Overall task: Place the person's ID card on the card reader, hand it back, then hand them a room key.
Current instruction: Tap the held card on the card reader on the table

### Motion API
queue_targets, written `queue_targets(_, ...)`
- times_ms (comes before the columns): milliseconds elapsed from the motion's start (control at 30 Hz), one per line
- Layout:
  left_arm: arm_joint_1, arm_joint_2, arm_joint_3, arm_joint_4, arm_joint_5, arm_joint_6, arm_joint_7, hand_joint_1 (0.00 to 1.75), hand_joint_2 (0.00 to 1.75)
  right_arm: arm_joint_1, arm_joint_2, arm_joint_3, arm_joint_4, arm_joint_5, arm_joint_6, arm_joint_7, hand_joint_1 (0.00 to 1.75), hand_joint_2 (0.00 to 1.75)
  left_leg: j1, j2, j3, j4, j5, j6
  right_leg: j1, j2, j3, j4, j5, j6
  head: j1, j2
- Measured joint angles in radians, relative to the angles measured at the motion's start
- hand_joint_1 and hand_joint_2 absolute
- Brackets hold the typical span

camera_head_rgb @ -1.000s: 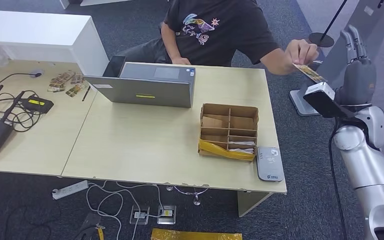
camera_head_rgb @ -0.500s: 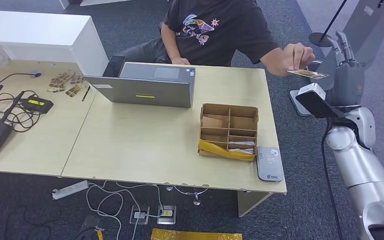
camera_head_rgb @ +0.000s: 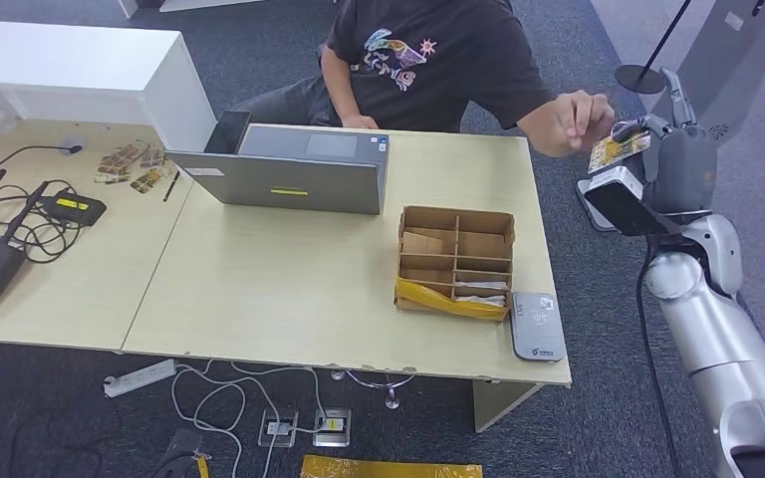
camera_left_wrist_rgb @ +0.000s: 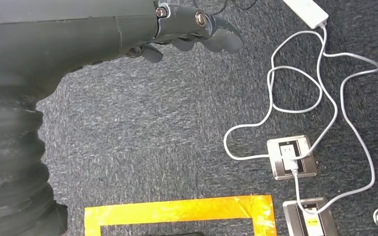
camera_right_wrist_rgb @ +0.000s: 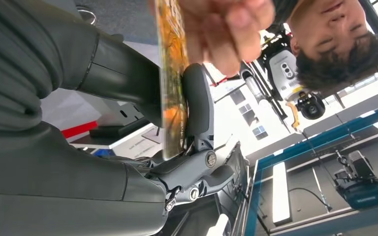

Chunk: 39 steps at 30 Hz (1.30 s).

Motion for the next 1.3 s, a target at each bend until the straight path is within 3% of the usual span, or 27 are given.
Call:
queue_targets(467, 0.003, 0.0, 0.0, 0.0, 0.019, 0.001, -0.002, 0.0, 1.75, 0.066, -0.007, 0.014, -0.032, -0.033, 0.072, 0.044, 1.75, 1.75, 0.0, 0.0, 0.0, 0.0, 0.0, 0.0, 0.0, 0.0, -0.001, 0.0, 0.0, 0.0, 0.0, 0.0)
queue_targets(900, 0.01, -0.001, 0.0, 0.0, 0.052, 0.013, -0.003, 0.0, 1.75, 0.332, -0.056, 0.01, -0.133, -0.058, 0.122, 0.103, 1.75, 1.75, 0.0, 0.001, 0.0, 0.0, -0.001, 0.0, 0.0, 0.001, -0.001, -0.001, 0.0, 0.0, 0.0, 0.0)
queue_targets(1300, 0.01, -0.002, 0.0, 0.0, 0.045, 0.012, -0.012, 0.0, 1.75, 0.457, -0.053, 0.019, -0.186, -0.009, 0.129, 0.132, 1.75, 1.75, 0.0, 0.002, 0.0, 0.0, -0.001, 0.0, 0.0, 0.001, -0.001, -0.001, 0.0, 0.0, 0.0, 0.0)
